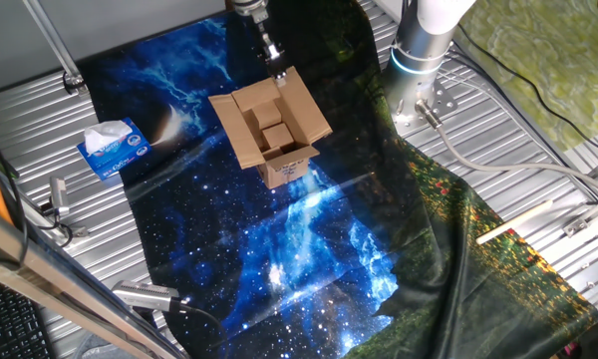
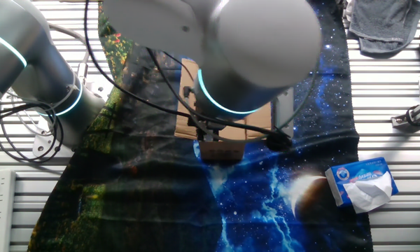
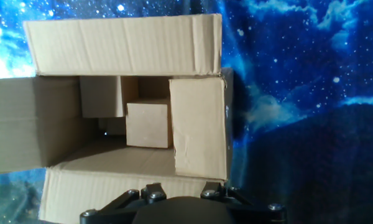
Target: Cover the box
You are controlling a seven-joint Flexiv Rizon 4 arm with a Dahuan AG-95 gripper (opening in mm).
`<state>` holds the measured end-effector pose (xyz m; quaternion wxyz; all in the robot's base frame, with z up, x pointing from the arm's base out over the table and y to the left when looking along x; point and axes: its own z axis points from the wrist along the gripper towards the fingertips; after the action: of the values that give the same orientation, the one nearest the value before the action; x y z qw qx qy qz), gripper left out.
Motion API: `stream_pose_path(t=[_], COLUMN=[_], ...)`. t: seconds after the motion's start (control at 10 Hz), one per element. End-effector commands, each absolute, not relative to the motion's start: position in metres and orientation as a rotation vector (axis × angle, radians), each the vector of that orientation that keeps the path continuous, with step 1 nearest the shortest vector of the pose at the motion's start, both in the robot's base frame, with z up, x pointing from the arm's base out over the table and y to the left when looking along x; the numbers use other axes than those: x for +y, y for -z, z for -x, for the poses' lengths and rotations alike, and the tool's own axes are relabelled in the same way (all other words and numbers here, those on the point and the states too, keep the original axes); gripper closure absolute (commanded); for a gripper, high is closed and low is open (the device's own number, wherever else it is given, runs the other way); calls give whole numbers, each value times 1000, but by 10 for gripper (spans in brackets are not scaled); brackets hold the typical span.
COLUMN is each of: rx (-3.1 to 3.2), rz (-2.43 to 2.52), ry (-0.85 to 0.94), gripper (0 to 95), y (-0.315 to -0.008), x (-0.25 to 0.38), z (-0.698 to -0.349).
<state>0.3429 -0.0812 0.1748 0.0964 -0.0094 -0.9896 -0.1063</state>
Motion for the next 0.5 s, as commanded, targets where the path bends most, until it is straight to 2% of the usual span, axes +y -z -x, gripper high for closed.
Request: stream_pose_path(t=[0.1,0.5], rx=[-2928,-2910], rz=[34,34], ry=[306,301], gripper=[760,760], y=[-176,-182], x=[-82,-89], z=[-340,-339])
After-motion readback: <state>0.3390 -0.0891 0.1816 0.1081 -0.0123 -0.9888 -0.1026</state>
